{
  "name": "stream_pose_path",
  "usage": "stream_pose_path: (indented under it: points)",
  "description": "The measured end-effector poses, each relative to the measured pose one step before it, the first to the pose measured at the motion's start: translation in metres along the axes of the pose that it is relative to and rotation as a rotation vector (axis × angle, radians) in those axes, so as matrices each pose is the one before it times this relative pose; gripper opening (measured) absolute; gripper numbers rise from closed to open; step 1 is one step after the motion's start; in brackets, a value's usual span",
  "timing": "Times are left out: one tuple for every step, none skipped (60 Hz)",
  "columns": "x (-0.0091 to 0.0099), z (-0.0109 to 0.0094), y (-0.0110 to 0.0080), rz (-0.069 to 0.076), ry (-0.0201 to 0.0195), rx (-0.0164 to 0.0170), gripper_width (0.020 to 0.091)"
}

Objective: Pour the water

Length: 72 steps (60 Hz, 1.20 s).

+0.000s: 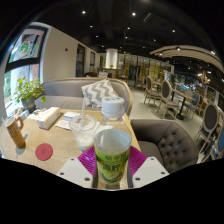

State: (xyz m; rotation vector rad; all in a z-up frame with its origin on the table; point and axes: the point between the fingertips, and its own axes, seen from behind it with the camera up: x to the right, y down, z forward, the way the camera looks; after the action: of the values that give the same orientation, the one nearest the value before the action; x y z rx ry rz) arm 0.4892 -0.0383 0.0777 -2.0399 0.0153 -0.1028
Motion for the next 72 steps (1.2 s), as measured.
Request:
stream_pose_path:
  points:
    - [-0.00100, -0.00114, -0.00146, -0.0093, 0.00597, 0.00006, 0.0390]
    - [-0.00022, -0.00072, -0.00313, -0.0082, 0.00749, 0.00186, 0.0391]
    - [-0.00024, -0.00102, -0.00360, -0.0071, 0.00885, 0.00333, 0.0391]
    - [-0.00039, -0.00106, -0.00376, -0.0077, 0.00803, 0.00339, 0.0390]
    - [-0.00079, -0.00118, -0.00363, -0.0098, 0.00649, 0.00268, 0.0390]
    - [-0.00098, -0.00136, -0.00363, -0.0109, 0.00564, 0.00225, 0.0390]
    - [0.00105, -0.00176, -0.00381, -0.0103, 0.00638, 0.00269, 0.0390]
    - [-0.00362, -0.00206, -0.00366, -0.0109, 0.00893, 0.00431, 0.0390]
    - [-0.00158, -0.00163, -0.00433, -0.0113, 0.00959, 0.00498, 0.0390]
    - [-0.00115, -0.00217, -0.00514, -0.0132, 0.01010, 0.00429, 0.0389]
    - [-0.00084, -0.00238, -0.00525, -0.0154, 0.01059, 0.00389, 0.0389]
    - [-0.00085, -0.00225, -0.00569, -0.0176, 0.01161, 0.00412, 0.0390]
    - [-0.00069, -0.00241, -0.00616, -0.0190, 0.01263, 0.00467, 0.0390]
    - [0.00599, -0.00392, -0.00728, -0.0189, 0.00753, 0.00407, 0.0390]
    - [-0.00494, -0.00109, -0.00700, -0.0218, 0.01598, 0.00520, 0.0390]
    - [-0.00122, -0.00281, -0.00748, -0.0222, 0.01328, 0.00606, 0.0389]
    - [-0.00107, -0.00291, -0.00791, -0.0237, 0.01373, 0.00725, 0.0390]
    - [-0.00129, -0.00280, -0.00782, -0.0261, 0.01347, 0.00755, 0.0390]
    - [-0.00124, -0.00259, -0.00797, -0.0283, 0.01420, 0.00618, 0.0390]
    - [-0.00096, -0.00263, -0.00814, -0.0303, 0.01562, 0.00414, 0.0390]
    - [0.00178, -0.00393, -0.00759, -0.0295, 0.01508, 0.00302, 0.0390]
    - [-0.00093, -0.00357, -0.00882, -0.0304, 0.01593, 0.00480, 0.0390]
    - [-0.00118, -0.00345, -0.00976, -0.0298, 0.01404, 0.00824, 0.0390]
    - [-0.00159, -0.00301, -0.01017, -0.0312, 0.01208, 0.01067, 0.0390]
    - [-0.00198, -0.00260, -0.01061, -0.0338, 0.01136, 0.01188, 0.0390]
    - [-0.00189, -0.00237, -0.01047, -0.0358, 0.01145, 0.01288, 0.0391]
    - [-0.00200, -0.00268, -0.01094, -0.0371, 0.01132, 0.01349, 0.0391]
    - [0.00034, -0.00151, -0.00914, -0.0343, 0.00771, 0.01435, 0.0391]
    - [-0.00282, -0.00235, -0.01085, -0.0388, 0.00898, 0.01353, 0.0391]
    - [-0.00246, -0.00143, -0.01071, -0.0384, 0.00866, 0.01191, 0.0391]
    - [-0.00281, -0.00183, -0.01061, -0.0386, 0.00896, 0.01179, 0.0391]
    - [-0.00253, -0.00206, -0.01035, -0.0383, 0.00889, 0.01073, 0.0390]
    - [-0.00272, -0.00156, -0.00977, -0.0409, 0.00858, 0.00852, 0.0390]
    - [-0.00283, -0.00141, -0.00895, -0.0442, 0.00766, 0.00563, 0.0390]
    - [-0.00277, -0.00129, -0.00911, -0.0446, 0.00758, 0.00604, 0.0390]
    - [-0.00235, -0.00155, -0.00960, -0.0404, 0.00793, 0.00817, 0.0391]
    - [-0.00379, -0.00088, -0.00908, -0.0352, 0.00723, 0.01252, 0.0391]
    - [-0.00103, -0.00241, -0.01007, -0.0425, 0.00556, 0.00681, 0.0391]
    - [-0.00368, -0.00084, -0.00929, -0.0422, 0.00406, 0.00686, 0.0391]
    - [-0.00398, -0.00047, -0.00863, -0.0421, 0.00249, 0.00637, 0.0389]
    - [-0.00405, -0.00047, -0.00791, -0.0419, 0.00152, 0.00496, 0.0390]
    - [-0.00370, -0.00058, -0.00743, -0.0421, 0.00110, 0.00345, 0.0390]
    - [-0.00380, -0.00041, -0.00777, -0.0393, 0.00125, 0.00517, 0.0390]
    - [-0.00365, -0.00044, -0.00806, -0.0361, 0.00160, 0.00789, 0.0390]
    - [-0.00691, 0.00235, -0.00610, -0.0330, 0.00206, 0.01247, 0.0390]
    - [-0.00299, -0.00027, -0.00676, -0.0431, -0.00122, 0.00417, 0.0388]
    - [-0.00507, 0.00083, -0.00388, -0.0437, -0.00061, 0.00186, 0.0388]
    - [-0.00359, 0.00014, -0.00515, -0.0468, -0.00021, -0.00173, 0.0388]
    - [-0.00345, -0.00008, -0.00600, -0.0420, 0.00097, 0.00168, 0.0388]
    - [-0.00340, 0.00009, -0.00649, -0.0386, 0.00076, 0.00548, 0.0387]
    - [-0.00365, -0.00027, -0.00603, -0.0380, -0.00012, 0.00613, 0.0387]
    - [-0.00366, -0.00026, -0.00586, -0.0383, -0.00022, 0.00590, 0.0387]
    - [-0.00408, 0.00020, -0.00539, -0.0399, -0.00115, 0.00551, 0.0386]
    - [-0.00432, 0.00014, -0.00419, -0.0418, -0.00329, 0.00293, 0.0385]
    - [-0.00619, 0.00189, -0.00351, -0.0393, -0.00305, 0.00337, 0.0384]
    - [-0.00340, -0.00097, -0.00377, -0.0330, -0.00526, 0.00232, 0.0386]
    - [-0.00276, -0.00128, -0.00464, -0.0304, -0.00411, 0.00392, 0.0386]
    - [-0.00245, -0.00119, -0.00501, -0.0262, -0.00396, 0.00880, 0.0387]
    - [-0.00216, -0.00101, -0.00534, -0.0244, -0.00210, 0.01169, 0.0387]
    - [-0.00157, -0.00084, -0.00465, -0.0250, -0.00032, 0.00929, 0.0389]
    - [-0.00114, -0.00048, -0.00330, -0.0268, 0.00002, 0.00608, 0.0388]
    - [-0.00064, -0.00052, -0.00294, -0.0258, 0.00016, 0.00507, 0.0387]
    - [-0.00231, 0.00246, -0.00301, -0.0192, 0.00256, 0.00703, 0.0387]
    - [-0.00013, -0.00025, -0.00318, -0.0136, -0.00033, 0.00711, 0.0387]
    - [0.00058, -0.00085, -0.00263, -0.0120, 0.00246, 0.00650, 0.0386]
    - [0.00019, -0.00113, -0.00195, -0.0118, 0.00036, 0.00446, 0.0387]
    - [-0.00073, -0.00085, -0.00165, -0.0112, -0.00242, 0.00386, 0.0387]
    - [-0.00112, -0.00087, -0.00151, -0.0089, -0.00488, 0.00341, 0.0387]
    - [-0.00105, -0.00064, -0.00149, -0.0058, -0.00503, 0.00361, 0.0387]
    - [-0.00053, -0.00003, -0.00101, -0.0034, -0.00313, 0.00490, 0.0389]
    - [-0.00100, -0.00011, -0.00094, -0.0009, -0.00387, 0.00220, 0.0389]
    - [-0.00055, -0.00033, -0.00041, -0.0012, -0.00611, 0.00204, 0.0389]
